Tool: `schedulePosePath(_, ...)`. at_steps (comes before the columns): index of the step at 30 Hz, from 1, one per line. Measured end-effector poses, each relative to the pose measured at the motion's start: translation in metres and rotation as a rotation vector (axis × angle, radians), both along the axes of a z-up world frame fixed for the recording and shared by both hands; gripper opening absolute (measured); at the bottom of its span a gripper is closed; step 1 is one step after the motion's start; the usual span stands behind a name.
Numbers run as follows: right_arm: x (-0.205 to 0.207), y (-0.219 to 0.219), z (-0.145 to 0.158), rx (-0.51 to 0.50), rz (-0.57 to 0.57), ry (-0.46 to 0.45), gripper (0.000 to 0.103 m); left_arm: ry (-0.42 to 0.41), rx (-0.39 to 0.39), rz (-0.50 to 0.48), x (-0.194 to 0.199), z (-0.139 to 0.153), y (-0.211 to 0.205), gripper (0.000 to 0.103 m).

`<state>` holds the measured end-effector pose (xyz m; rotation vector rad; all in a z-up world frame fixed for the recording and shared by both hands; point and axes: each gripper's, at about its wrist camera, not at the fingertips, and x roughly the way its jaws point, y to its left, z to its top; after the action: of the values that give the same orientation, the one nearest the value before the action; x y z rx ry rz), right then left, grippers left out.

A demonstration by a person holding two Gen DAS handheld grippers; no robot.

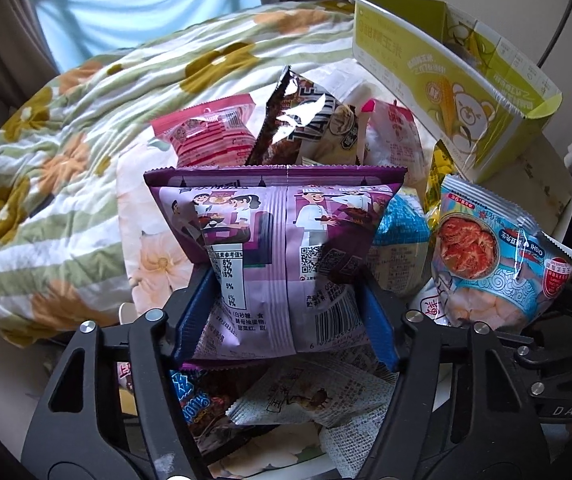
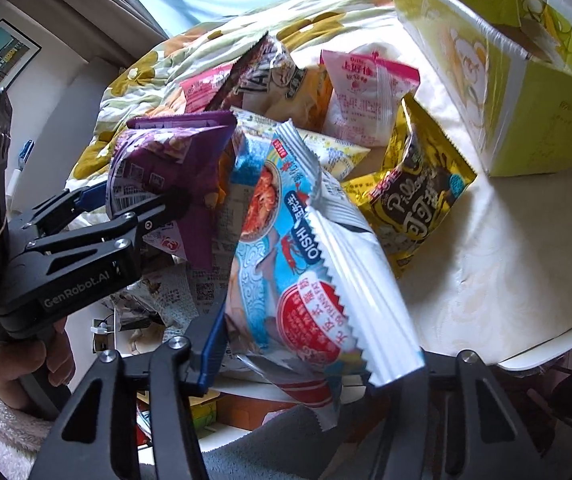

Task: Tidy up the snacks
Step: 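Grasp the purple snack bag with the left tool while the right tool grasps the blue-white bag, then carry both bags over the yellow box and open both tools to drop them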

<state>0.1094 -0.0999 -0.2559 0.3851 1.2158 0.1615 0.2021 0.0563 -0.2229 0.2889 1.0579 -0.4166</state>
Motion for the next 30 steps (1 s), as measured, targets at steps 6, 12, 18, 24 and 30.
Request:
schedulePosePath(6,-0.003,-0.002,0.017,-0.013,-0.012,-0.029,0.051,-0.005,-0.052,0.023,0.000,0.016,0.012,0.060)
schedulePosePath(12,-0.004,-0.008,0.045,-0.038,-0.025,-0.090,0.050,-0.060,-0.094,0.035,-0.005,0.046,0.019,0.059)
schedulePosePath(18,0.006,-0.020,0.082,-0.064,-0.032,-0.168,0.050,-0.130,-0.153,0.061,-0.006,0.090,0.011,0.059)
schedulePosePath(24,0.017,-0.063,0.115,-0.076,-0.037,-0.258,0.050,-0.190,-0.199,0.092,0.002,0.128,-0.020,0.059)
schedulePosePath(30,0.038,-0.126,0.139,-0.077,-0.011,-0.316,0.050,-0.242,-0.230,0.143,0.018,0.156,-0.079,0.059)
